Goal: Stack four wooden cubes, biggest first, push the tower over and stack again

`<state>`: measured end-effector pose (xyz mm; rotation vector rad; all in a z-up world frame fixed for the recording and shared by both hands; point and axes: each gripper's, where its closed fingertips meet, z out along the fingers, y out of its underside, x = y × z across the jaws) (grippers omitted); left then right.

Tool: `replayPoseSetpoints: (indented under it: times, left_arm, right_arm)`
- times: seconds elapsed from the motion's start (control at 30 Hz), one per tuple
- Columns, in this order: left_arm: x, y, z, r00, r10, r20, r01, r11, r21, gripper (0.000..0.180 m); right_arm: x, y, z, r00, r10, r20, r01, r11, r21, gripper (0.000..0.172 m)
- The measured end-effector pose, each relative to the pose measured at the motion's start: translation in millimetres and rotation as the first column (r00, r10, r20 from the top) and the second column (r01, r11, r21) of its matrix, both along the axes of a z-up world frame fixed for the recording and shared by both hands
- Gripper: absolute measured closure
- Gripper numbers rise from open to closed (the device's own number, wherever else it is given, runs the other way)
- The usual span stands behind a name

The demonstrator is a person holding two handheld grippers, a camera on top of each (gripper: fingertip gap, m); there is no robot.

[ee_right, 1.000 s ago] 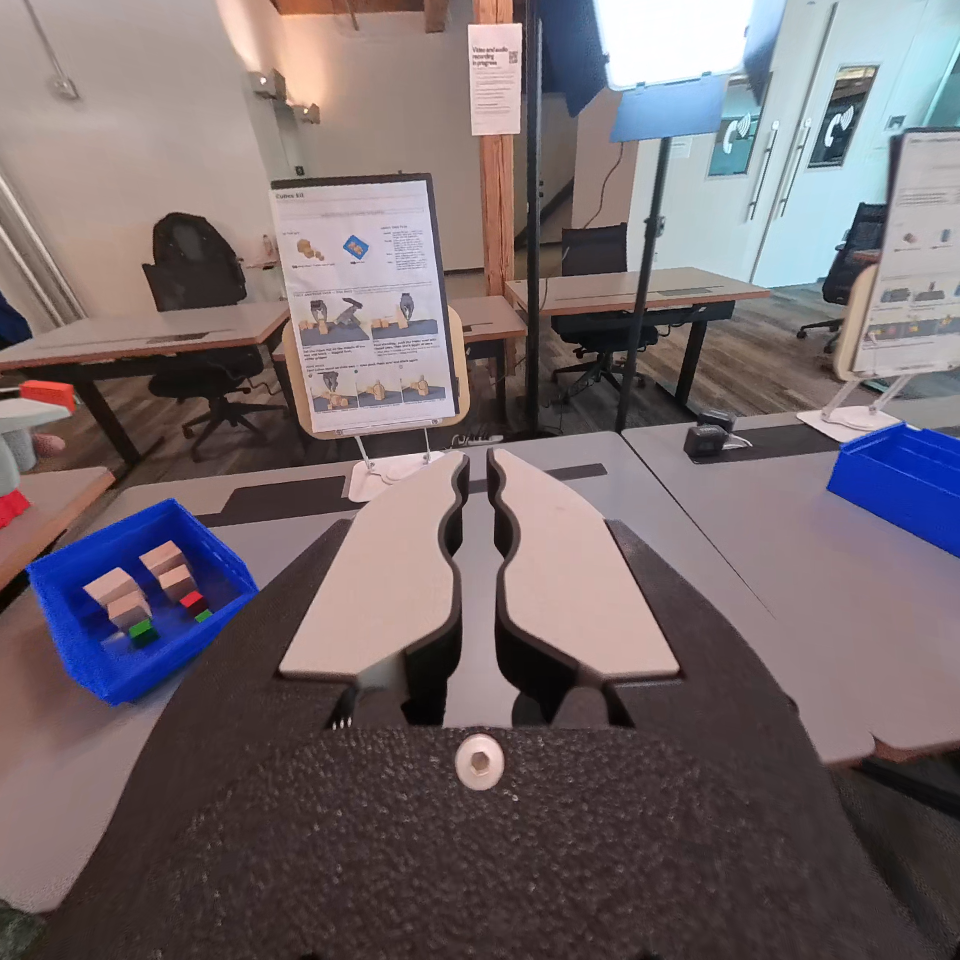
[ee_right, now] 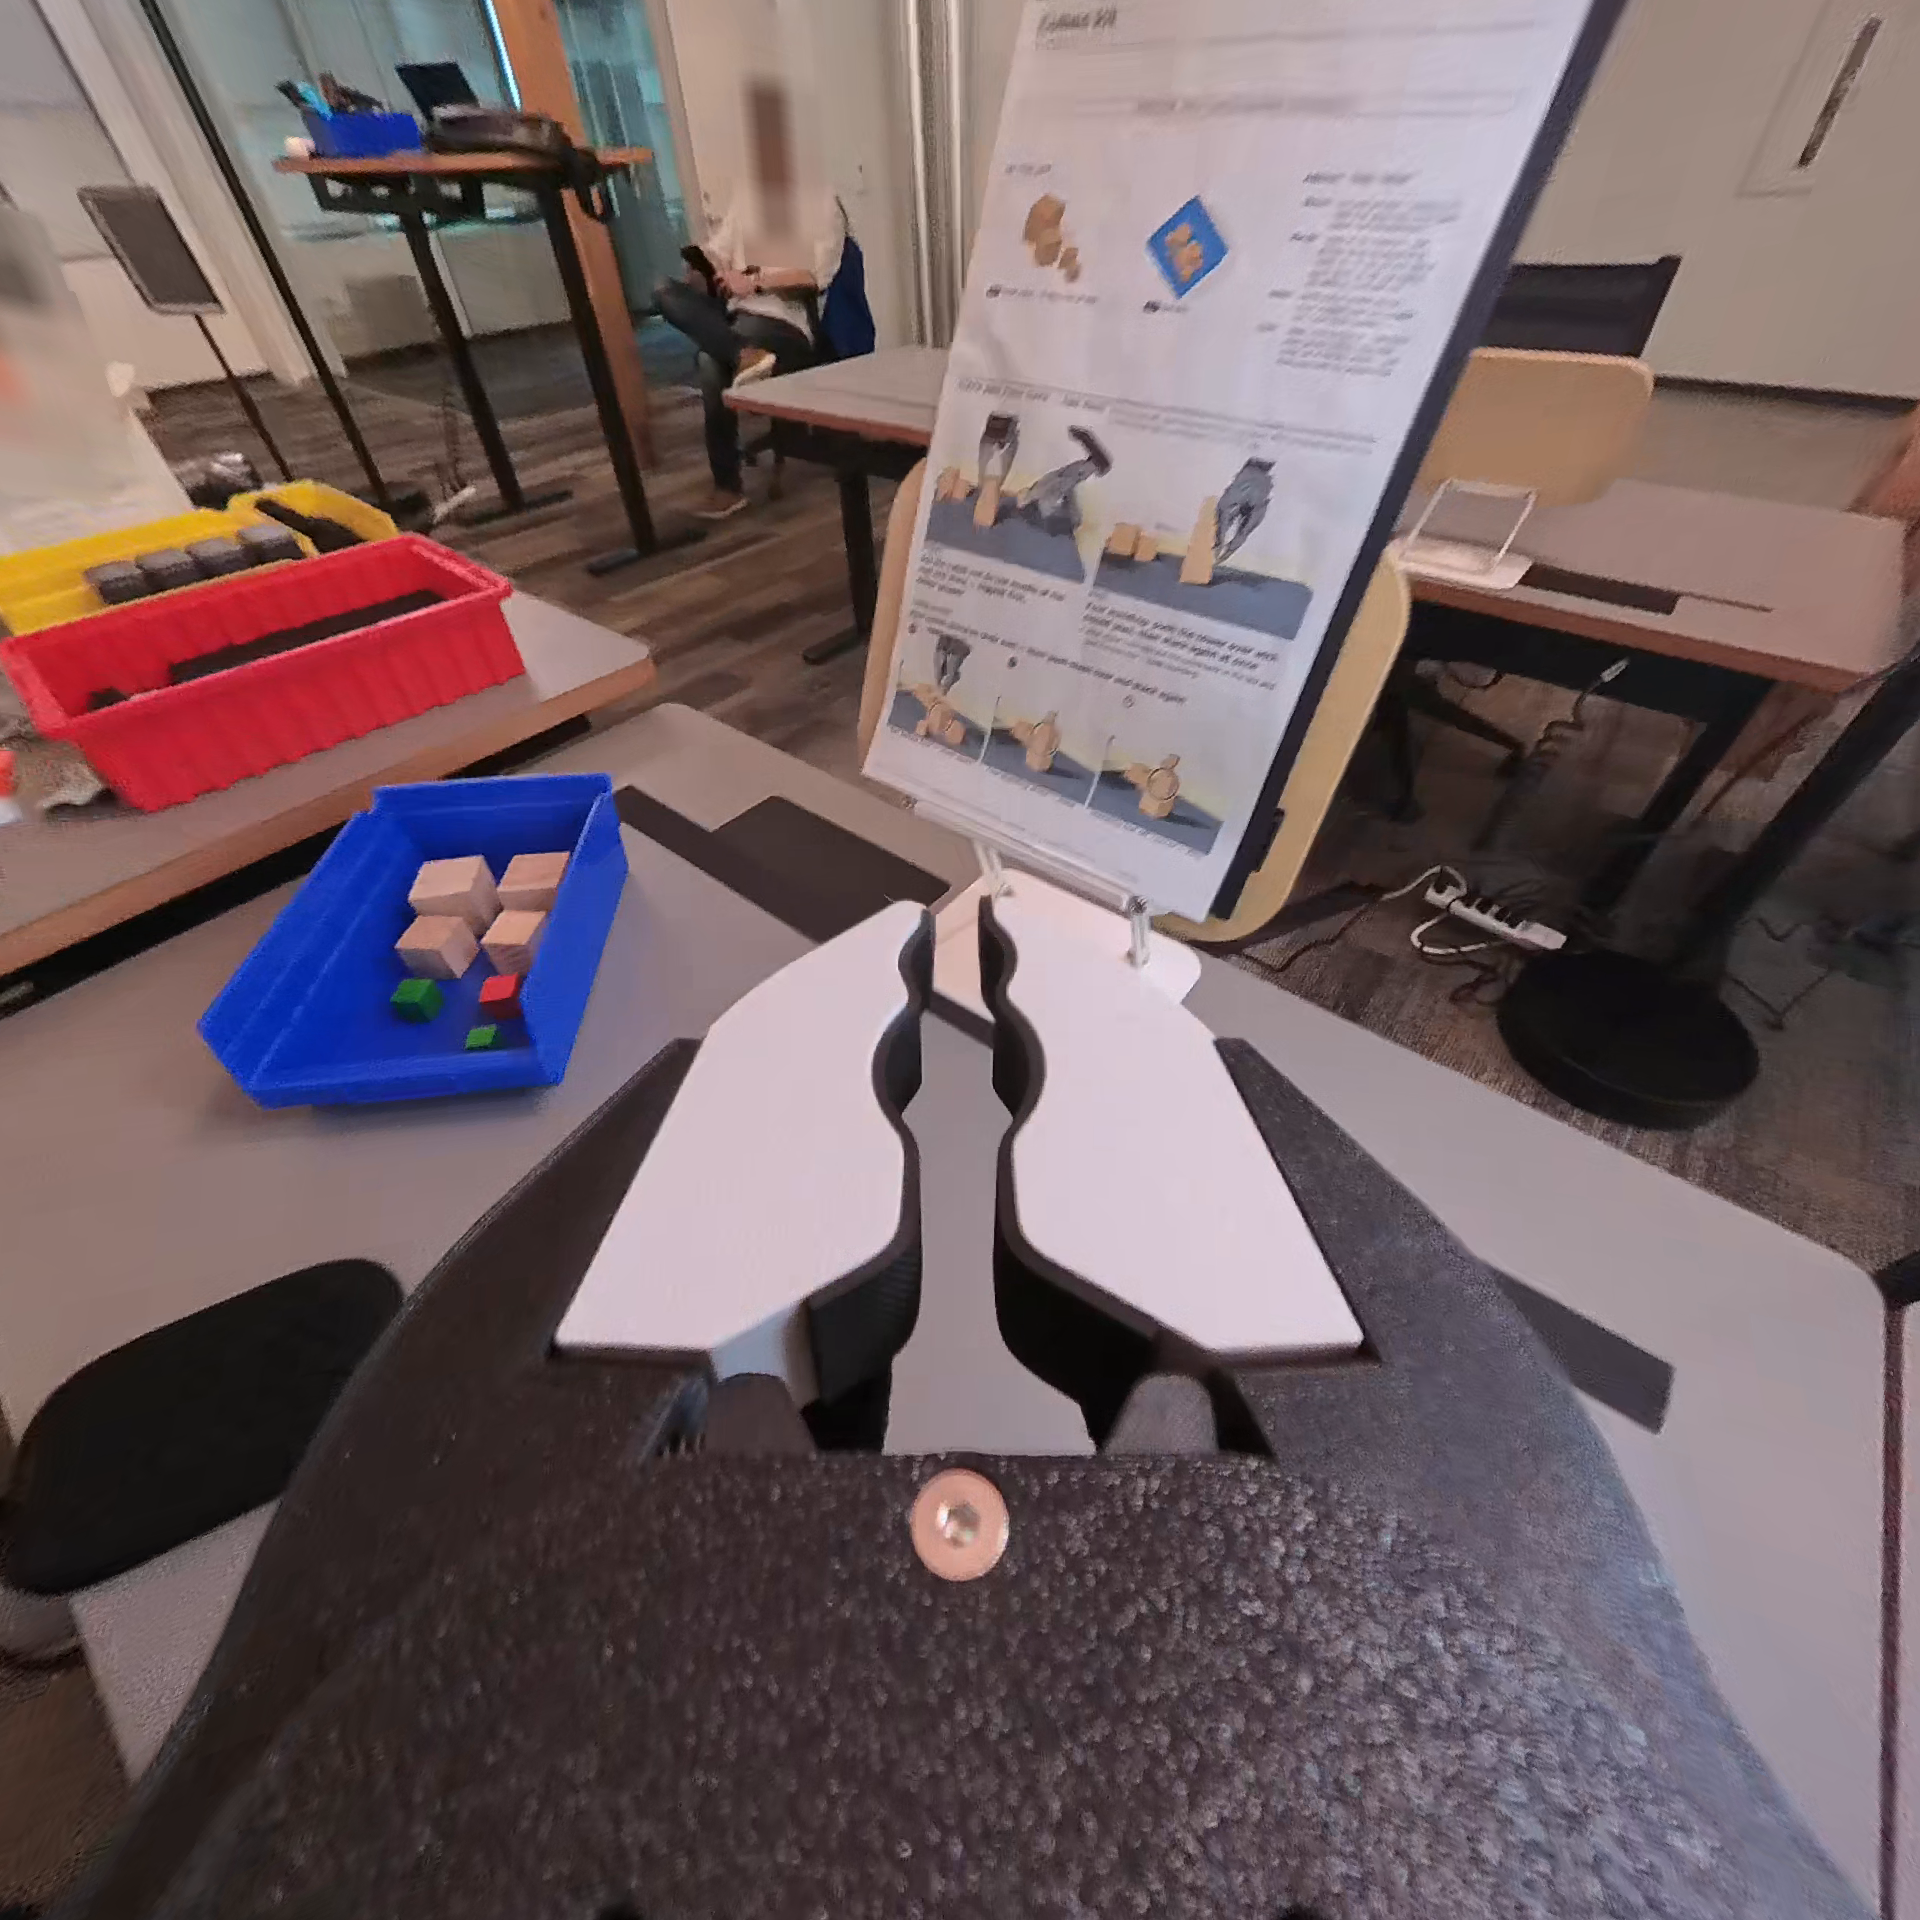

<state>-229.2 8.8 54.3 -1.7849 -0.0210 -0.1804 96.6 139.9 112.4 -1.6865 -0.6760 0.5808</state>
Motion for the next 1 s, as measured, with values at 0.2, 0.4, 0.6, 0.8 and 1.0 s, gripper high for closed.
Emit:
replayPoseSetpoints:
  times: [0.2, 0.4, 0.6, 0.8, 1.0]
  left_arm:
    - [18, -10, 13, 0.998, 0.054, -0.018, -0.054, 0.998, 0.026, 0.158]
    - [7, -22, 10, 0.989, 0.143, 0.024, -0.144, 0.989, 0.045, 0.158]
    - [-43, -35, -22, 0.958, 0.286, -0.013, -0.285, 0.951, -0.121, 0.158]
    - [-105, -19, -97, 0.926, 0.374, -0.054, -0.368, 0.861, -0.352, 0.158]
    - [-157, 6, -217, 0.887, 0.462, -0.023, -0.370, 0.679, -0.634, 0.158]
  right_arm:
    - [-7, 19, -8, 0.997, 0.066, -0.035, -0.066, 0.998, -0.015, 0.164]
    - [-71, 15, -25, 0.973, 0.225, -0.044, -0.226, 0.973, -0.041, 0.163]
    - [-122, -2, -28, 0.946, 0.310, -0.097, -0.315, 0.948, -0.037, 0.163]
    - [-139, -18, -32, 0.942, 0.328, -0.070, -0.332, 0.942, -0.050, 0.163]
    - [-133, -25, -28, 0.981, 0.191, -0.025, -0.191, 0.981, -0.036, 0.163]
